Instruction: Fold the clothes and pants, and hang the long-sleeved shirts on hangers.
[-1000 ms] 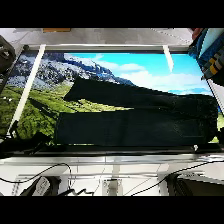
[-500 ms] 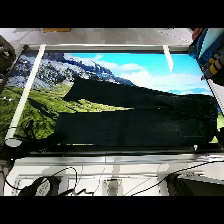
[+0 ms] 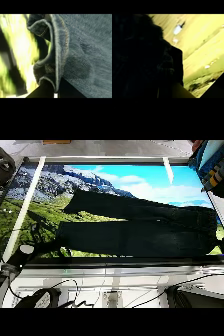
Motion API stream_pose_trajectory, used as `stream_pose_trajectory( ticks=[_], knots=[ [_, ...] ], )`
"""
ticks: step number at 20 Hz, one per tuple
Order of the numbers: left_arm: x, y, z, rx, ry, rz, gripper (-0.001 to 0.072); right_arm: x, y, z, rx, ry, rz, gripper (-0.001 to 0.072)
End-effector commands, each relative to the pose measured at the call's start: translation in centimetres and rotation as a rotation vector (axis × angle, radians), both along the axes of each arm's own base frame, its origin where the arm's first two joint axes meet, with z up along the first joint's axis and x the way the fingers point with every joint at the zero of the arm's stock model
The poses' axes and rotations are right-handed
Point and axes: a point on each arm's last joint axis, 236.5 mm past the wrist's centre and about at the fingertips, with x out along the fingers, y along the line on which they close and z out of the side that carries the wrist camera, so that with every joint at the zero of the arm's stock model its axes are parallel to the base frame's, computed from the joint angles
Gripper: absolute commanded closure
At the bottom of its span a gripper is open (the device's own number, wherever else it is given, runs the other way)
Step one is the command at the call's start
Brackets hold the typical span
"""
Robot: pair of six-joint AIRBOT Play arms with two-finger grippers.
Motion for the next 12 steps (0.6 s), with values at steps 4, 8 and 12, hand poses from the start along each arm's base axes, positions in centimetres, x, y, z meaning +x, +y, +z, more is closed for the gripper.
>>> stream_pose_trajectory(
  ticks=[4, 8, 12],
  knots=[
    [5.9, 5.9, 9.8, 0.119, -0.297, 0.134, 0.0681, -5.9, 1.5, 5.4, -0.095, 0.228, -0.047, 0.0667],
    [5.0, 9.0, 11.8, 0.244, -0.336, 0.145, 0.0681, -12.6, 0.3, 8.5, -0.236, 0.442, -0.228, 0.0667],
    [5.0, 9.2, 12.1, 0.259, -0.344, 0.143, 0.0682, -14.1, 0.9, 9.7, -0.278, 0.489, -0.224, 0.0667]
  ],
)
